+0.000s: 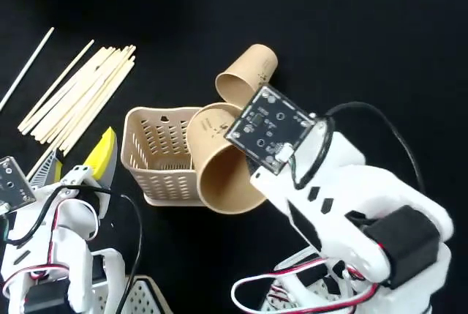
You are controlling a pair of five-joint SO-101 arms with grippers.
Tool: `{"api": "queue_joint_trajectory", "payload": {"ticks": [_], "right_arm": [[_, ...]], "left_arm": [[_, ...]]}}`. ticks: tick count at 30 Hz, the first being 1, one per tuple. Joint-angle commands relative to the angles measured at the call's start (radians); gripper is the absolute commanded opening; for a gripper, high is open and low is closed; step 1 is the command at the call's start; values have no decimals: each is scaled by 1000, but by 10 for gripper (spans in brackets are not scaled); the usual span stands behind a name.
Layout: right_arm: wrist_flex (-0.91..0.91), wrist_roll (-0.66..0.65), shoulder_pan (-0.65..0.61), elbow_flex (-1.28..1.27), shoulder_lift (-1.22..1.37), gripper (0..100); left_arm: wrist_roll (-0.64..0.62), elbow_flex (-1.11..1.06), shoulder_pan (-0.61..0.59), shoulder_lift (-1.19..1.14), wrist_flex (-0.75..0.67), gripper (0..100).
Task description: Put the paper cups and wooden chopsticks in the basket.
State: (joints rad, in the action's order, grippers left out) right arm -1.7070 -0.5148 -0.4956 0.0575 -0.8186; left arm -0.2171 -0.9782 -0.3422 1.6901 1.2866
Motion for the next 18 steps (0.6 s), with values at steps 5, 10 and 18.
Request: {"api": "queue_joint_trajectory", "payload": {"ticks": [5, 10, 18], "right_arm": [[77, 40, 15, -84, 7, 14], [97, 38, 107, -87, 7, 17], [144, 38, 74, -90, 7, 321]], "left_arm": [[0, 5, 5, -8, -18, 339], [0, 5, 5, -8, -18, 339], [0, 5, 5, -8, -18, 339]]}}
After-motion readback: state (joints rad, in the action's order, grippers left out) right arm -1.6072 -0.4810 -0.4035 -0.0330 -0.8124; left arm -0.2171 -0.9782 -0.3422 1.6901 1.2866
